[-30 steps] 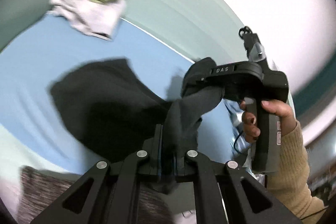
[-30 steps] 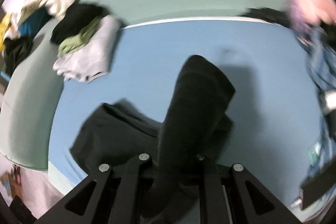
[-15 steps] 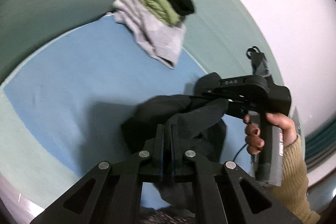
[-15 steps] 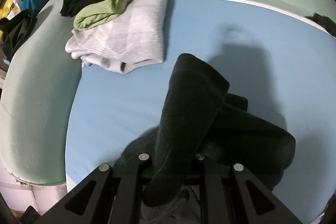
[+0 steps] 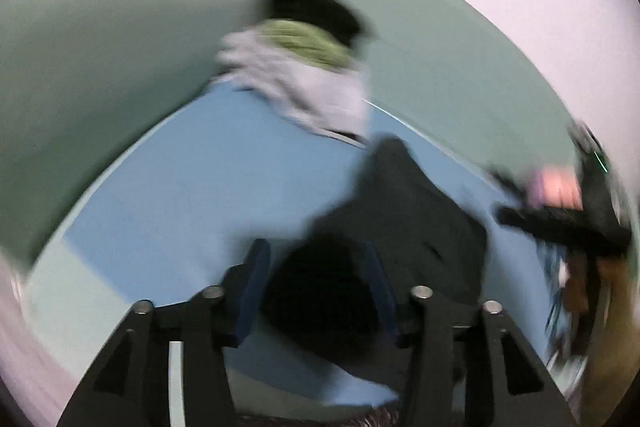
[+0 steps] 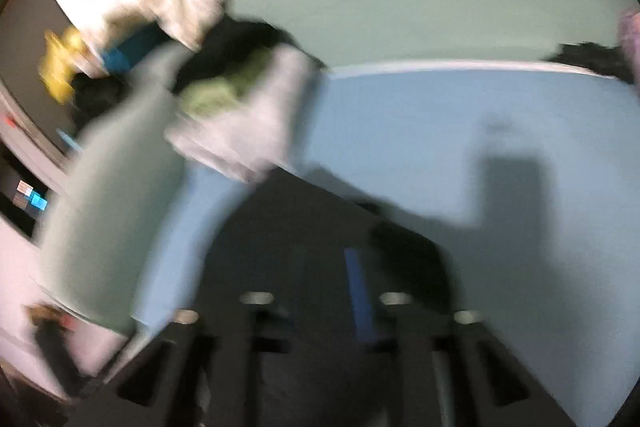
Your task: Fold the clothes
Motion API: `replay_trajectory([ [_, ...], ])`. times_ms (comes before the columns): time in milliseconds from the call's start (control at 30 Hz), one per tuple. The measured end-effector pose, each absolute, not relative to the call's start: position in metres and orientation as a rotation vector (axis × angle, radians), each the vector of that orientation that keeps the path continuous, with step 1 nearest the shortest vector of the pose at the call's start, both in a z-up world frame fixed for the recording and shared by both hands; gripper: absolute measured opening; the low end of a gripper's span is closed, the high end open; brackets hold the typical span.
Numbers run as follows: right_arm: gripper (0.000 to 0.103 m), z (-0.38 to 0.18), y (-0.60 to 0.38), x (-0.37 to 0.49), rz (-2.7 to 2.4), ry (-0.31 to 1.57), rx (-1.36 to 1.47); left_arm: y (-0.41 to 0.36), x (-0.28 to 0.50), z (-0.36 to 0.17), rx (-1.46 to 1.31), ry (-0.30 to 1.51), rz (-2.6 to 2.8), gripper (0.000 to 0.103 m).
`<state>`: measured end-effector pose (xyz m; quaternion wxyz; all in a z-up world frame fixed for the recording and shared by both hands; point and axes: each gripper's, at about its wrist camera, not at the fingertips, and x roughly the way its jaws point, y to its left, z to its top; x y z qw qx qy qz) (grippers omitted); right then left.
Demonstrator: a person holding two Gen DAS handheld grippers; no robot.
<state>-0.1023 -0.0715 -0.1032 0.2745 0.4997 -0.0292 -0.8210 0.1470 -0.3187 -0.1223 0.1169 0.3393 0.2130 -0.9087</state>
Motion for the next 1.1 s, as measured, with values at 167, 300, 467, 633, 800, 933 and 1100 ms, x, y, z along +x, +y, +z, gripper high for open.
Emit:
replay_trajectory([
  [167,0.018,-0.146,-0.06,-0.119,-2.247,-0.079,1.484,-0.322,0.116,-0.163,1.216,0.603,-2.414,0.025],
  [300,0.019,-0.171,-0.044,-0.129,-2.189,-0.269,1.534,-0.371,0.139,-0.188,1.202,0.984,-2.254,0.025],
  [467,0.065,-0.163,-0.004,-0.091,-2.063,-0.56,1.486,-0.371,0.145,-0.149,1.081,0.934,-2.447,0.026],
  [633,0.066,-0.183,0.005,-0.029,-1.953,-0.586,1.576,-0.356,0.087,-0.15,1.149,0.798,-2.511,0.026],
  [800,0.066,-0.214,-0.017,-0.006,-1.847,-0.62,1.684,-0.367,0.044,-0.201,1.254,0.812,-2.361,0.049],
  [933,0.069,-0.219,-0.038,-0.001,-1.822,-0.627,1.669,-0.367,0.052,-0.198,1.192,0.803,-2.42,0.051],
  [1100,0.068,-0.238,-0.058,0.009,-1.587,-0.792,1.74,-0.385,0.102,-0.186,1.019,1.269,-2.333,0.072],
])
